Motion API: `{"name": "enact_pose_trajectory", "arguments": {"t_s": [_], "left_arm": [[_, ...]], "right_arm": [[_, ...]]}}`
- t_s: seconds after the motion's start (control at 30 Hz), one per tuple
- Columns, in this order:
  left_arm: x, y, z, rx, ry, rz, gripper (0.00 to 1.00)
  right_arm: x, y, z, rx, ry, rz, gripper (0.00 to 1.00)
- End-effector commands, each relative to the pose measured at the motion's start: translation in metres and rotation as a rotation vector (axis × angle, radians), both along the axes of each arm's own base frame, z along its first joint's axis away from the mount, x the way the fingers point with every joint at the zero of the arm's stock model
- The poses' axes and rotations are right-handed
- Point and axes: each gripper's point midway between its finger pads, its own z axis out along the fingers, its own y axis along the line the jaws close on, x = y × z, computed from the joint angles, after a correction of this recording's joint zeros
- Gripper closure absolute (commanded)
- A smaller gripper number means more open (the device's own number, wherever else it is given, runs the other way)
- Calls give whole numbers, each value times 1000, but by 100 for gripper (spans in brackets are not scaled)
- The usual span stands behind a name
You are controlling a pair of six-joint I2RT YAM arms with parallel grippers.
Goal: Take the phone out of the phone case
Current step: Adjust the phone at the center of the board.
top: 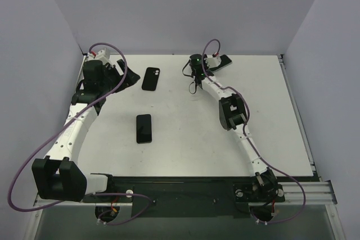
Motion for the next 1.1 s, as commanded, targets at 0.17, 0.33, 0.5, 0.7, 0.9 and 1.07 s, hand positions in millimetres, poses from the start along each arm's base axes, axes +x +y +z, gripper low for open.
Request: {"name": "enact_pose_trajectory", "arguments": {"t_s": [0.17,0.33,0.5,0.7,0.9,1.07], "left_arm": [[5,-4,10,-25,-47,-23,14],[5,-4,12,-27,-53,-30,14],[4,-6,12,-33,-52,-39,14],[3,-9,14,-49,-56,-52,14],[2,-11,16,-63,-60,-61,14],[0,-15,19,-83,-69,-75,14]], "right_arm": [[-11,-62,-17,19,129,-160,82],[-22,-79,-15,6,169,-172,82],[-38,-96,-22,-33,243,-167,81],[-74,-124,-26,-61,336,-119,78],[-79,-99,-4,-90,357,277,58],[-120,-98,14,-139,442,456,34]]}}
